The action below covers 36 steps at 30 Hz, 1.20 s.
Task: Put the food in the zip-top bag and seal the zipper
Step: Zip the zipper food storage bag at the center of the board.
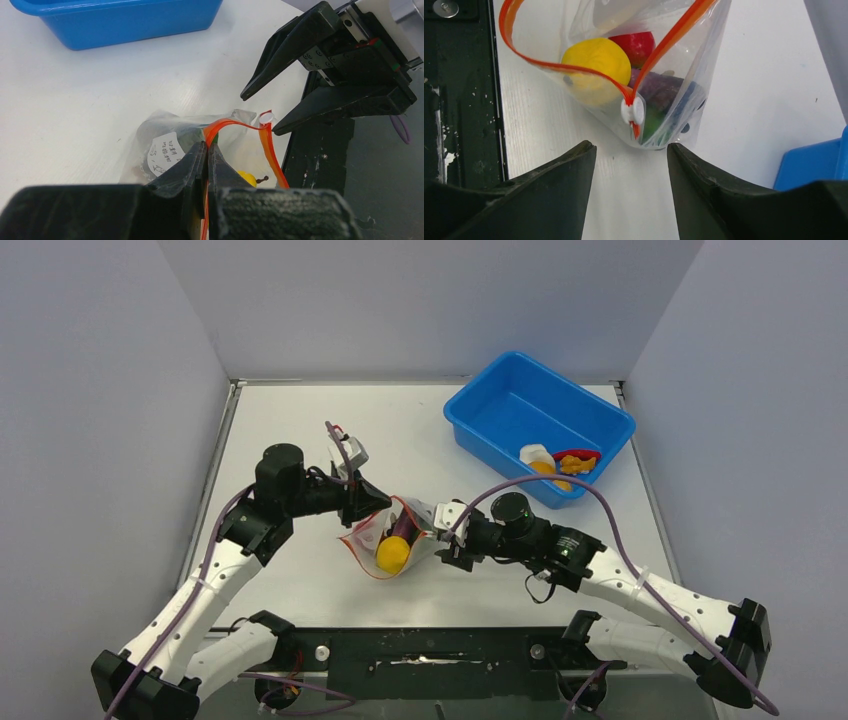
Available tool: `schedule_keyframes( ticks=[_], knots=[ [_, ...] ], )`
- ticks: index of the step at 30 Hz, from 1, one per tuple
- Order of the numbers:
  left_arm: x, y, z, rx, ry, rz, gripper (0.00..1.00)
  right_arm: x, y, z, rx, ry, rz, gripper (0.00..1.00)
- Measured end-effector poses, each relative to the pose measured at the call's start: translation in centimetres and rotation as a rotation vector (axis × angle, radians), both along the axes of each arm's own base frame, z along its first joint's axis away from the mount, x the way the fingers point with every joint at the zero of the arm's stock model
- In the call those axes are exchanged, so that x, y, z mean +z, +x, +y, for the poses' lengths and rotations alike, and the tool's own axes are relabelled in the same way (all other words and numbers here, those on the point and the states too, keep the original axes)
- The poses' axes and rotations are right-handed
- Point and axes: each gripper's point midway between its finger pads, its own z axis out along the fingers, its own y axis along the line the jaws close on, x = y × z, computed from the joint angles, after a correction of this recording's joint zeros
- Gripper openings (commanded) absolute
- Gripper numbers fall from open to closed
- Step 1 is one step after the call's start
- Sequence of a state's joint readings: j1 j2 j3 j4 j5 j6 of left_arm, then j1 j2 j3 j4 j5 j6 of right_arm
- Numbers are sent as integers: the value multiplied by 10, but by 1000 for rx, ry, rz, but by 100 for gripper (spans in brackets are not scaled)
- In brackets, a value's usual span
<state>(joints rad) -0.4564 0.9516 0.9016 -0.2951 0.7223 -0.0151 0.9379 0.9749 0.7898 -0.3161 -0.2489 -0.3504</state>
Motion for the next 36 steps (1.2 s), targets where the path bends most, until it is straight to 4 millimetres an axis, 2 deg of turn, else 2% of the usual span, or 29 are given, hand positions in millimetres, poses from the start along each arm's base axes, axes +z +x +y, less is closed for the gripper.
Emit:
schedule_keyframes(
  ticks=[5,14,16,21,23,25,30,36],
  knots=[
    [2,-1,0,0,-5,-7,0,6,6,11,15,54,-50,52],
    [3,-1,0,0,-6,-11,0,-1,14,21,34,64,-102,47],
    [3,0,0,-1,-6,-12,0,-2,15,22,37,66,-113,38],
    [3,0,0,-1,-5,-12,0,-7,17,22,39,65,-137,5],
    [3,-1,0,-1,-5,-13,0,-10,18,21,38,62,-144,0],
    [3,-1,1,2,-5,-14,0,-10,18,21,36,66,-146,0],
    [6,-2,5,19,2,-34,26,3,17,20,22,121,-157,0],
    [13,-4,9,12,23,-89,41,19,14,19,-10,174,-104,0]
  ],
)
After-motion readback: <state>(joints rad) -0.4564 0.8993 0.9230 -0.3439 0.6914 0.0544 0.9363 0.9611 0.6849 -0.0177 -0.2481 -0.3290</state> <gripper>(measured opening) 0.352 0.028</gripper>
